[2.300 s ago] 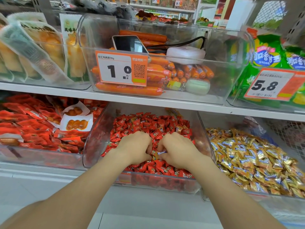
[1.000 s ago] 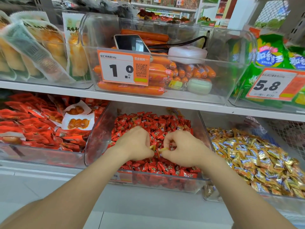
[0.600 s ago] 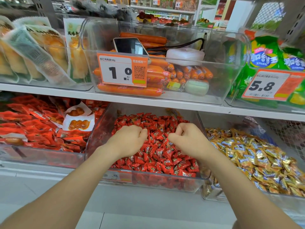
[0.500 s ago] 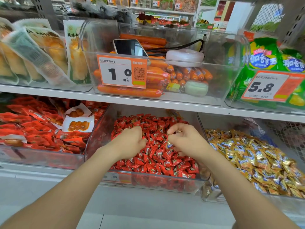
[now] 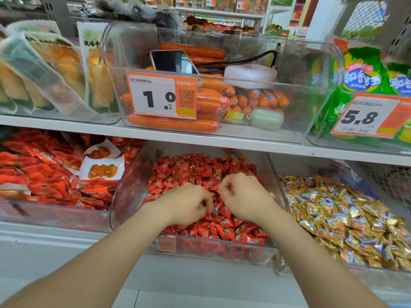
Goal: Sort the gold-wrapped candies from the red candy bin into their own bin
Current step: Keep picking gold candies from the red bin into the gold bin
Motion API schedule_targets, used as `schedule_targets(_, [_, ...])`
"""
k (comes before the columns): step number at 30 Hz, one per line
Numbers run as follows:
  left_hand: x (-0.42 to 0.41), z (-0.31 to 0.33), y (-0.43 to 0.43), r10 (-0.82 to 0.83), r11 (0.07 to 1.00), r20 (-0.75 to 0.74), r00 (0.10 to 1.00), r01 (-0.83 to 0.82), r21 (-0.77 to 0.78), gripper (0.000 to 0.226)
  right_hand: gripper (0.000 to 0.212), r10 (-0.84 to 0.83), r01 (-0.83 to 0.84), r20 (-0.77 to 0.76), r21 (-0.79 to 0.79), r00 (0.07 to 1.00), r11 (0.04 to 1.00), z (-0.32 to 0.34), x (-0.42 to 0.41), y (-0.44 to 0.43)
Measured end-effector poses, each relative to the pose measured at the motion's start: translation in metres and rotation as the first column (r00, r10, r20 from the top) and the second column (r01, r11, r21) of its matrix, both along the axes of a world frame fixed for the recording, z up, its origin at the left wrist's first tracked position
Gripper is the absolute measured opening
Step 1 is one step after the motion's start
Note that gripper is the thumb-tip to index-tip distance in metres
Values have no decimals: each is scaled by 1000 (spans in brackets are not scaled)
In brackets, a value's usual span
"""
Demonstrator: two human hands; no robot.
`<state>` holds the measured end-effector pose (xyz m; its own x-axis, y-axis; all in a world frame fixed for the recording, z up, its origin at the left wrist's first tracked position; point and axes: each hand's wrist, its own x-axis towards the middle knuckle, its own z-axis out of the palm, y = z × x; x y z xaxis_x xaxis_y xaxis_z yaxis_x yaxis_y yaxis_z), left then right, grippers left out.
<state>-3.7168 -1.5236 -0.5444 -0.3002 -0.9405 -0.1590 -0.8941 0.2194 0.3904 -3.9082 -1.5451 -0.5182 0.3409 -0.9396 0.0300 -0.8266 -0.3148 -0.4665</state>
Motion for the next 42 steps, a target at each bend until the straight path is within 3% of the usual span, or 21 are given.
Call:
schedule_targets(2, [-2, 3, 1, -45, 999, 34, 998, 46, -24, 16, 16, -37, 38, 15, -6, 999, 999, 2, 1, 2])
schedule_targets(7, [-1, 12, 5, -186, 981, 172, 967, 172, 92, 31, 14, -20, 20, -21, 9, 1000, 1000, 4, 1, 6])
schedule_targets(12, [2, 21, 7, 122, 986, 476, 871, -51, -161, 27, 17, -28, 30, -81, 25, 996, 999, 0, -4, 1])
schedule_targets(14, [9, 22, 9, 202, 976, 525, 827, -126, -176, 23, 20, -35, 36, -106, 6, 994, 999, -1, -6, -1])
schedule_targets(16, [13, 23, 11, 223, 972, 509, 831, -147, -185, 15, 20, -28, 28, -116, 0, 993, 1000, -3, -8, -3])
schedule_targets(19, [9, 18, 8, 162, 980, 342, 926, -109, -167, 29, 15, -4, 6, -103, 20, 995, 1000, -5, -8, -4])
schedule_targets(22, [-5, 15, 8, 75, 989, 187, 980, -48, -142, 7, 13, 17, -17, -90, 0, 996, 1000, -5, -5, -4])
schedule_targets(23, [-9, 11, 7, 56, 991, 179, 982, -33, -129, 8, 14, 26, -26, -83, 0, 996, 1000, -5, -5, -4])
schedule_targets(27, [-19, 1, 5, 34, 994, 336, 941, 2, -108, 30, 22, 164, -161, -59, 52, 985, 986, -7, -1, -2])
schedule_targets(31, [-19, 0, 1, 40, 994, 384, 923, 3, -111, 34, 17, 358, -341, -218, 113, 908, 933, -12, 6, 0])
schedule_targets(35, [-17, 0, 1, 16, 996, 374, 927, 17, -86, 21, 18, 364, -348, -399, 116, 841, 930, -15, 7, -4])
schedule_targets(42, [-11, -4, 2, -4, 993, 474, 881, 59, -101, 23, 16, 377, -350, -440, 145, 815, 926, -20, 17, -2])
